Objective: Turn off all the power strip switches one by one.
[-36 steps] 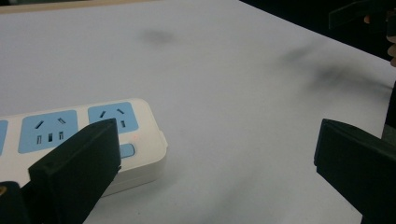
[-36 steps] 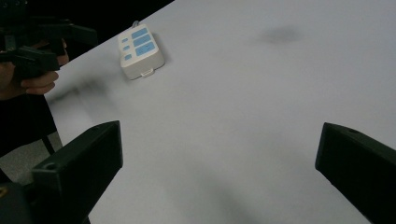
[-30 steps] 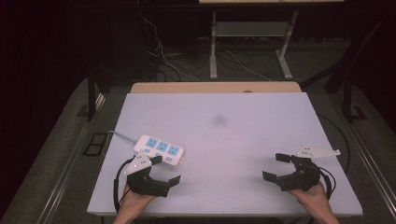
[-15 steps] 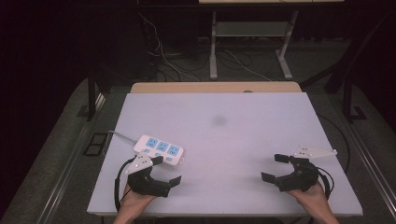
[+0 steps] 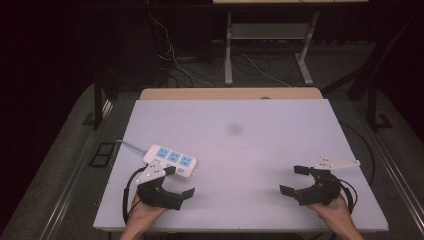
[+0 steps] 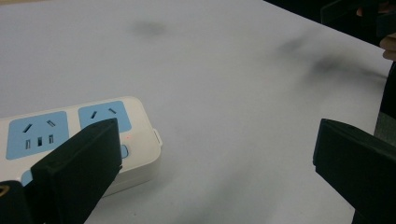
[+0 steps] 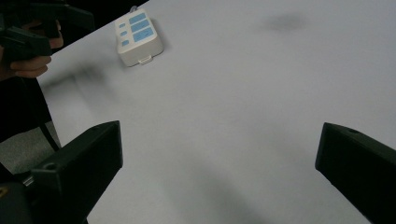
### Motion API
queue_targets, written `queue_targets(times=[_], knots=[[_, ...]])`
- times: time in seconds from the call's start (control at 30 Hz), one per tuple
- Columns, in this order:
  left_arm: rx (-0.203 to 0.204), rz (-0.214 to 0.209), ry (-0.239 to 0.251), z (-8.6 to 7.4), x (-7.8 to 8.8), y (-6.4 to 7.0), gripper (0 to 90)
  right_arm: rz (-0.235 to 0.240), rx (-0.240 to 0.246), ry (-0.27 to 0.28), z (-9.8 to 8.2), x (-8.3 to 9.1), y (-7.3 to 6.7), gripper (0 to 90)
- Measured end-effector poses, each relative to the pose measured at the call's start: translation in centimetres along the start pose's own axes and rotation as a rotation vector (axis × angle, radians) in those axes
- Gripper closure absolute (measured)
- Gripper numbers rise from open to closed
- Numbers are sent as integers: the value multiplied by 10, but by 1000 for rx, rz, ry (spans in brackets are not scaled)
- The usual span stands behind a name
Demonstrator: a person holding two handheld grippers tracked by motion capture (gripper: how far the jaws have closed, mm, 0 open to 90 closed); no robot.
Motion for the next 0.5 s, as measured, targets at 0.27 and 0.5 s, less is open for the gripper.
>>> queue_targets(times=[0.27,0.5], knots=[[-20,19,-45,8,5,1,0,-8,-9,12,0,3,1,5],[-14,33,-72,16,9,-3,0,-10,-7,10,0,2,1,5]])
Point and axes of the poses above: each handheld gripper's, and its own axes: x roughly backward along the jaws, z roughly out of its top, y roughly to its right, the point moved 1 cm from there along -x, roughly forward along the jaws, and after that the axes turned 8 degrees about x, right-handed, at the moved point
